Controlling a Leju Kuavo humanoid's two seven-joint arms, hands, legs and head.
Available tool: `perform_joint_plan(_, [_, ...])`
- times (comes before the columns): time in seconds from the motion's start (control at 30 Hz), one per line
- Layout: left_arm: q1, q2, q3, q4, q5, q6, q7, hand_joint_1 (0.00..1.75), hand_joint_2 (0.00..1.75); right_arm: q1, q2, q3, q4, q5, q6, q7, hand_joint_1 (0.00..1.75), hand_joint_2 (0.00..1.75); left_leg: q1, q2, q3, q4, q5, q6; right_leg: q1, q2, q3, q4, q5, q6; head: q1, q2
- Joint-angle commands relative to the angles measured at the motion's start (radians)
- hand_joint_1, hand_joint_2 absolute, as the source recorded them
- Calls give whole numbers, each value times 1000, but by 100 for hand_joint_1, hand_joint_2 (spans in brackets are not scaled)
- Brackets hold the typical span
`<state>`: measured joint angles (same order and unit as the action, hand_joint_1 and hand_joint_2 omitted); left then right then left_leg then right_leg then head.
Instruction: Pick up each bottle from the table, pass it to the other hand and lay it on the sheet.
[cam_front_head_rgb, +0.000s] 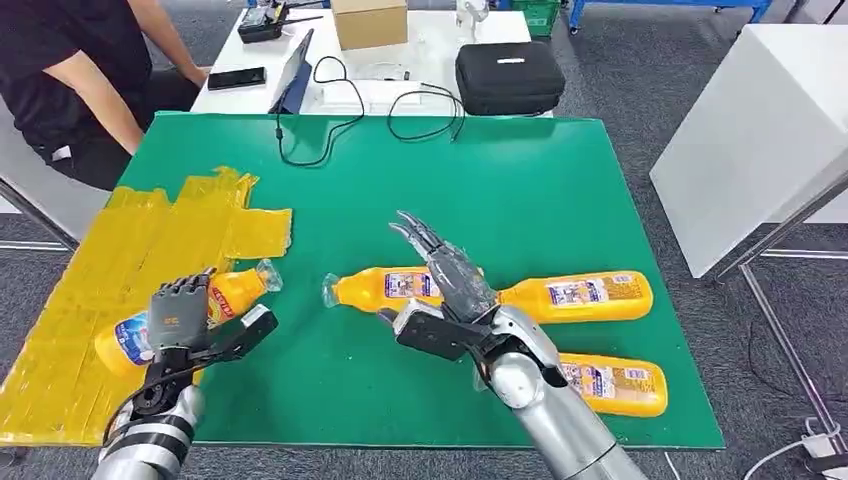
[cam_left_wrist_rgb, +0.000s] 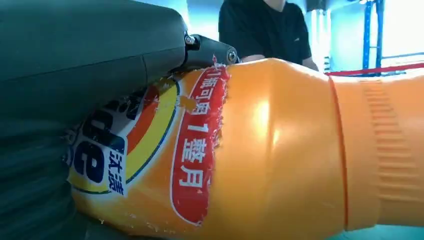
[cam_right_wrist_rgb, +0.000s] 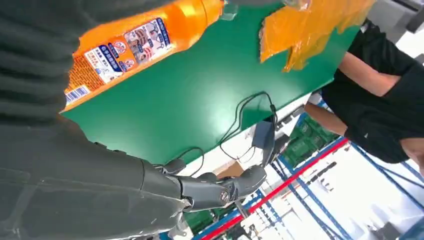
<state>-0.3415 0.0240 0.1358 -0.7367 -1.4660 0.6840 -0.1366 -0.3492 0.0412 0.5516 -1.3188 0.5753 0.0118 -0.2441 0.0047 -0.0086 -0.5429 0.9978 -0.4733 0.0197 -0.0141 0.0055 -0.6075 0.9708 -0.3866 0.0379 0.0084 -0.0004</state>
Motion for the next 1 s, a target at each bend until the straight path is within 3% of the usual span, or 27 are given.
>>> perform_joint_plan(0.03, [-54, 25, 19, 167, 3, -14, -1, 175, 175, -46, -26, 34, 71, -3, 9, -2, 0, 175, 1, 3, 4, -1, -1, -1, 1, 2, 3, -1, 0, -2, 0, 0])
perform_joint_plan(0.27, [-52, 31, 20, 180, 14, -37, -20, 175, 175, -49, -33, 35, 82, -4, 12, -2, 0, 175, 0, 2, 5, -1, 1, -2, 1, 2, 4, -1, 0, -1, 0, 0])
perform_joint_plan(0.3, [-53, 31, 16, 183, 11, -38, -25, 52, 175, -55, -30, 35, 86, -5, 12, -2, 0, 175, 1, 3, 6, -1, 1, -3, 1, 2, 5, -1, 0, -2, 0, 0])
perform_joint_plan(0.33, [-61, 31, 23, 198, 8, -38, 0, 0, 0, -63, -27, 37, 98, -5, 14, -2, 0, 175, 0, 2, 5, -1, 1, -3, 1, 2, 4, 0, 0, -1, 0, 0])
perform_joint_plan(0.53, [-65, 27, 15, 194, 8, -17, -20, 0, 0, -101, -21, 55, 159, 10, 18, 22, 0, 175, 0, 3, 6, -1, 2, -4, 1, 2, 5, 0, 1, -1, 0, 0])
perform_joint_plan(0.57, [-64, 26, 18, 193, 16, -17, -27, 0, 0, -108, -20, 57, 173, 17, 16, 30, 0, 0, 1, 3, 7, -1, 2, -4, 1, 2, 6, 0, 1, -2, 0, 0])
perform_joint_plan(0.67, [-63, 21, 26, 182, 57, -22, -72, 0, 0, -130, -14, 59, 214, 29, 13, 37, 0, 0, 0, 2, 6, -1, 3, -3, 1, 2, 5, 1, 0, -1, 0, 0])
perform_joint_plan(0.7, [-61, 21, 27, 176, 63, -17, -75, 0, 0, -133, -12, 60, 221, 31, 12, 37, 0, 175, 1, 3, 7, -1, 2, -3, 2, 2, 6, 0, 1, -2, 0, 0])
perform_joint_plan(1.0, [-46, 6, 33, 109, 133, -7, -123, 0, 0, -136, -7, 62, 247, 44, 8, 41, 0, 175, 1, 1, 6, 0, 2, -3, 1, 1, 5, 1, 0, -2, 0, 0])
